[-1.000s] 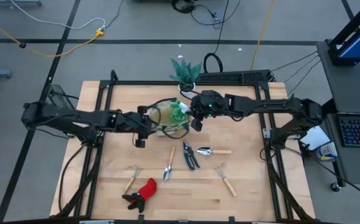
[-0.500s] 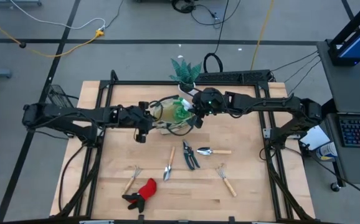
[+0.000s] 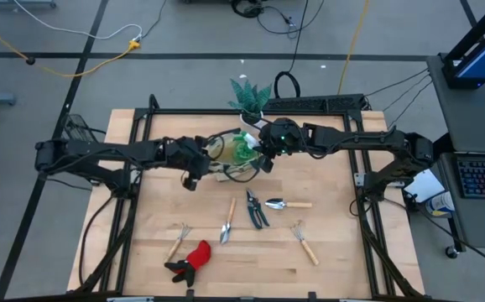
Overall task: Pick & Place Garden tools in Gardening bag
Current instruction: Put the green spray bottle into the brown gardening bag
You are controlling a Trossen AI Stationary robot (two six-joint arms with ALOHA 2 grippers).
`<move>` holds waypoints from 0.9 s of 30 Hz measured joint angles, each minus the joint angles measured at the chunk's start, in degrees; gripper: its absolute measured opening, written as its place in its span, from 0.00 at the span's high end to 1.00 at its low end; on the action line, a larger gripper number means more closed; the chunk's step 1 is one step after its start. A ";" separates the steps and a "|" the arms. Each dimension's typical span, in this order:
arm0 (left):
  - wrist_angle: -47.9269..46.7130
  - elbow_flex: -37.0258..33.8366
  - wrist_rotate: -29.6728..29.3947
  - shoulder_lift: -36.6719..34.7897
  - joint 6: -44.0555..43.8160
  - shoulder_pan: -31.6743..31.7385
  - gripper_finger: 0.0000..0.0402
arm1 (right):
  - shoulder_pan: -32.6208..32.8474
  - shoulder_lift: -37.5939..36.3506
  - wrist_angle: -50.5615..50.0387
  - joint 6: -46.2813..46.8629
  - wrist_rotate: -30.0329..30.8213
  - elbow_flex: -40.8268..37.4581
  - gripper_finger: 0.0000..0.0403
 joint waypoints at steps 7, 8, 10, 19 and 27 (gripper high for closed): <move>1.08 -0.06 -0.95 2.13 2.90 0.32 0.64 | 0.00 0.00 -0.31 -1.22 -0.02 0.00 0.89; 0.95 -0.06 -1.04 2.06 2.90 0.27 0.68 | 0.00 0.00 -0.31 -1.18 -0.02 0.00 0.89; 0.40 -0.08 -1.50 1.29 2.75 0.15 0.76 | 0.00 0.00 -0.34 -1.15 -0.02 0.00 0.89; 4.45 -0.06 0.34 -1.52 -0.24 -1.52 0.96 | -0.11 0.00 -0.38 -1.11 0.16 -0.02 0.89; 3.35 -0.12 0.97 -0.67 -1.65 -4.04 0.97 | -0.62 0.98 -0.35 -0.40 -0.50 -1.76 0.89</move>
